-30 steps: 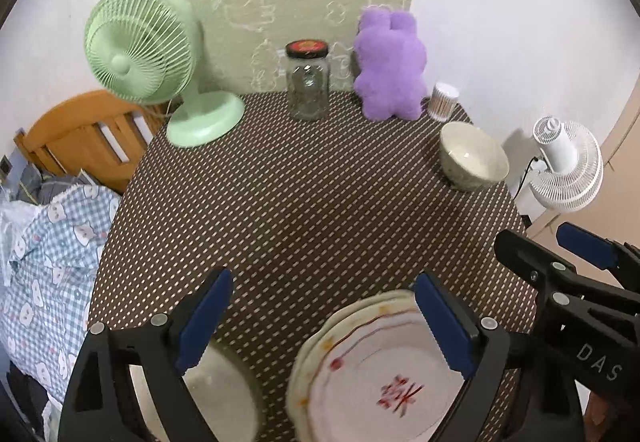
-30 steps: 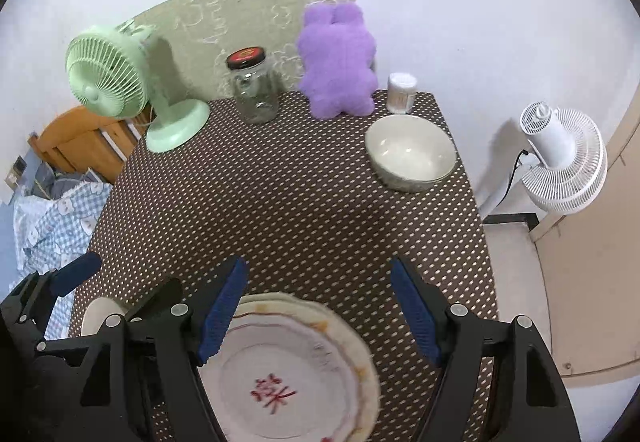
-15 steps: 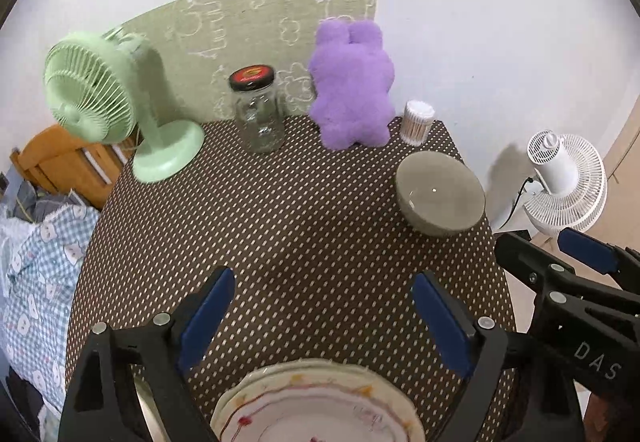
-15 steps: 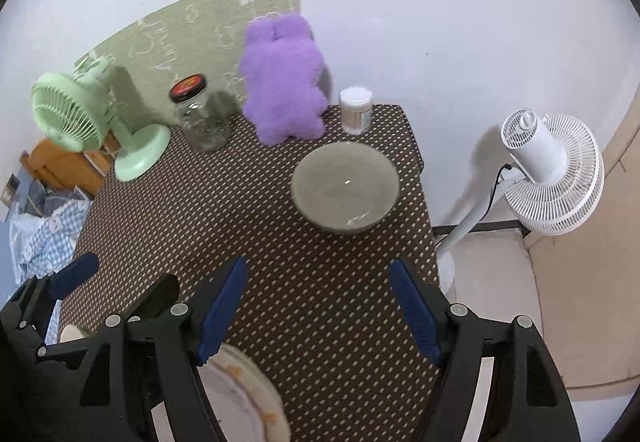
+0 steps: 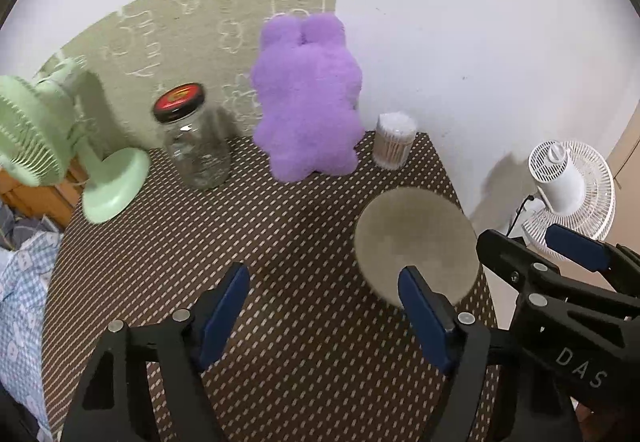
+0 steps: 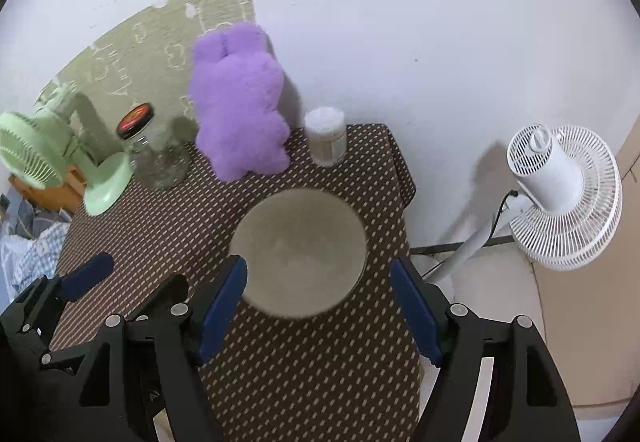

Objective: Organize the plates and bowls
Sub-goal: 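Close both grippers on the cream bowl rim, then lift the cream bowl with both grippers and carry it toward the grey-green bowl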

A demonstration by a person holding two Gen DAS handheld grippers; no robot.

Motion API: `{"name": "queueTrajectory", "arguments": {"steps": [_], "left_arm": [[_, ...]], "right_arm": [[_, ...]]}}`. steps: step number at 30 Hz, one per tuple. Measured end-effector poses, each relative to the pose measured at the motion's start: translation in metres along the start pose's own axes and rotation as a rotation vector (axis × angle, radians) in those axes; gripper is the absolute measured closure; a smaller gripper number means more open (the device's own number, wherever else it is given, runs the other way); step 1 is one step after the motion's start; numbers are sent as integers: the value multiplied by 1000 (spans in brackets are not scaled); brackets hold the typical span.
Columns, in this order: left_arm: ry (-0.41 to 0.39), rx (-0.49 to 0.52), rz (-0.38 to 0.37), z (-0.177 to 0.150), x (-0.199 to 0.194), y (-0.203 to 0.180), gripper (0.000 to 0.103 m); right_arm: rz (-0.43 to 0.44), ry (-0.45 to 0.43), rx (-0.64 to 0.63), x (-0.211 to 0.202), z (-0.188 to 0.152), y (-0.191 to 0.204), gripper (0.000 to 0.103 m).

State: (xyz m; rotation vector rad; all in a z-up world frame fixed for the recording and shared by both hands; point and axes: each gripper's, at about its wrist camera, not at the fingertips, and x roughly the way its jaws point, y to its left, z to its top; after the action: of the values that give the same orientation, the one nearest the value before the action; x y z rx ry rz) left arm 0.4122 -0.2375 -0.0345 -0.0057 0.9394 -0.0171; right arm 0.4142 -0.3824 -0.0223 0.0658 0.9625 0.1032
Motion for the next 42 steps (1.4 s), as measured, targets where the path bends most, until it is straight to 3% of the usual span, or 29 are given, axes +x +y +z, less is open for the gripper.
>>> {"name": "queueTrajectory", "arguments": {"steps": [8,11,17,21,25,27,33,42], "left_arm": [[43,-4,-10,16,50,-16,38],[63,0,18,17,67,-20,45],[111,-15,33,14,94,-23,61],[118,-28,34,15,100,-23,70],[124,-26,7,18,105,-25,73],[126,-10,8,18,107,-29,80],[144,-16,-24,18,112,-27,90],[143,30,-20,19,109,-31,92]], "right_arm": [[-46,6,37,43,14,-20,26],[-51,19,53,60,15,-27,27],[-45,46,62,86,11,-35,36],[-39,70,59,100,9,-36,56],[-27,85,75,109,6,-40,69],[-33,84,70,110,6,-39,77],[-15,88,49,113,8,-34,87],[-12,94,48,111,7,-34,87]]}}
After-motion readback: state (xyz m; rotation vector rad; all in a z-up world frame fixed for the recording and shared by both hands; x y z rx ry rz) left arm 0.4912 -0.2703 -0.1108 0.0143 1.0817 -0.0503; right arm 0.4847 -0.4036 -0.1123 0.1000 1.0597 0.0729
